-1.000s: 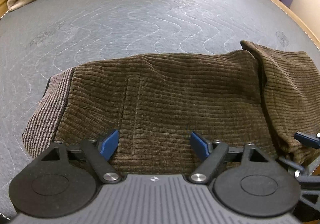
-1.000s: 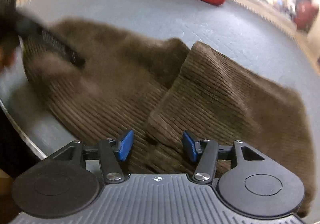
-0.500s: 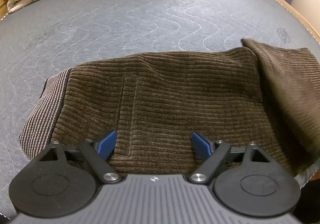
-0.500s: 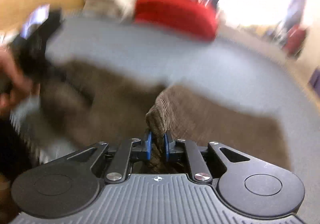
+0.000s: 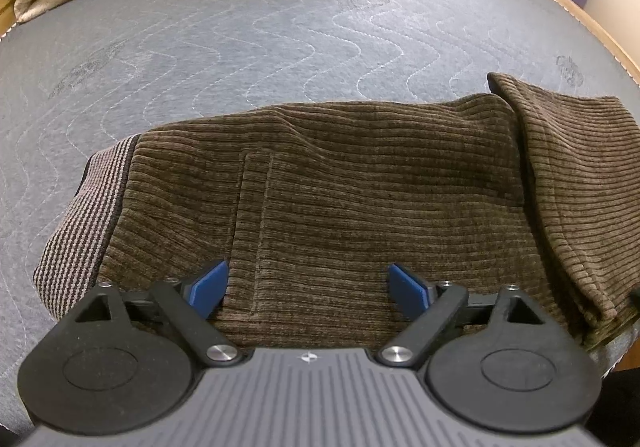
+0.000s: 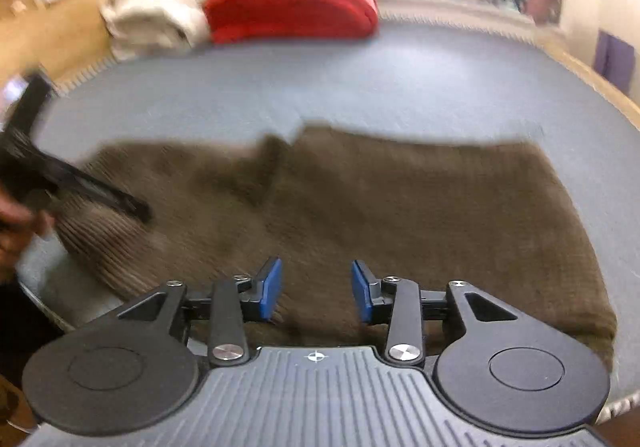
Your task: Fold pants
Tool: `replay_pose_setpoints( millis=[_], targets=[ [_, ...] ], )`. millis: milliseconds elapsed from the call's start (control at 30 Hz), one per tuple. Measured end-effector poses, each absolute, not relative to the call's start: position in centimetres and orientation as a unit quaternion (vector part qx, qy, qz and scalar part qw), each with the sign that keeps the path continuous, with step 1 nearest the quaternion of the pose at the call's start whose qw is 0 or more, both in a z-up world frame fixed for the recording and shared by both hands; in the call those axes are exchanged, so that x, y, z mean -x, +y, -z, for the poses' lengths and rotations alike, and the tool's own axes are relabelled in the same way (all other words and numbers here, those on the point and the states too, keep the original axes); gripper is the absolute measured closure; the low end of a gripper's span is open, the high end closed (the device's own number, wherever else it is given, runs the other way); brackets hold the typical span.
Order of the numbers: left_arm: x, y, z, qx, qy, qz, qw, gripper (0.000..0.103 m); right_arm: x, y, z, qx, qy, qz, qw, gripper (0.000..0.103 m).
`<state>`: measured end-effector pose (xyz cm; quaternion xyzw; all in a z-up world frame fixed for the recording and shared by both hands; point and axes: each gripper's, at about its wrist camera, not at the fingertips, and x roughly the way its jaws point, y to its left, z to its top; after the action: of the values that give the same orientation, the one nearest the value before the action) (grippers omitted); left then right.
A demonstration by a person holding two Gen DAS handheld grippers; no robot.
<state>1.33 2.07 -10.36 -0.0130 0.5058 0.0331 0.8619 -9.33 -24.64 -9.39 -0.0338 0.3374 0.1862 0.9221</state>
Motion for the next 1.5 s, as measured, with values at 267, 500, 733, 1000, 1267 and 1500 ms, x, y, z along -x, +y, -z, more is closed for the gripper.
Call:
replay_pose_setpoints(
  millis=[267,500,733,1000,1267,1500],
  targets=[
    [-1.3,2.4,10.3,0.022,0.505,-0.032,0.862,0.013,10.2,-24.2,9.9,0.069,0.353,-0.193,0.913,0.061],
    [-1.2,2.3,10.2,0.022,0.502,-0.036,0.864,0.013,9.0,-25.1,9.8,0.065,0.357,-0.179,0.914,0.058],
    [-0.7,2.6,8.9,0.029,0.475,-0.053,0.878,0.013,8.3,-30.9,7.2,-0.026,0.294,-0.045,0.954,0.051],
    [0.2,1.0,6.7,0.026,0.423,0.001,0.906,0.082,6.8,-38.5,9.0,-0.141,0.323,0.121,0.928,0.045],
    [2.2,-3.6,5.6,0.031,0.381,0.151,0.912,0.088,5.9,-41.6,11.9,-0.252,0.35,0.152,0.889,0.033],
    [3.8,-8.0,6.5,0.024,0.372,0.227,0.9,0.088,5.8,-42.4,12.2,-0.299,0.346,0.137,0.878,0.031]
  ],
)
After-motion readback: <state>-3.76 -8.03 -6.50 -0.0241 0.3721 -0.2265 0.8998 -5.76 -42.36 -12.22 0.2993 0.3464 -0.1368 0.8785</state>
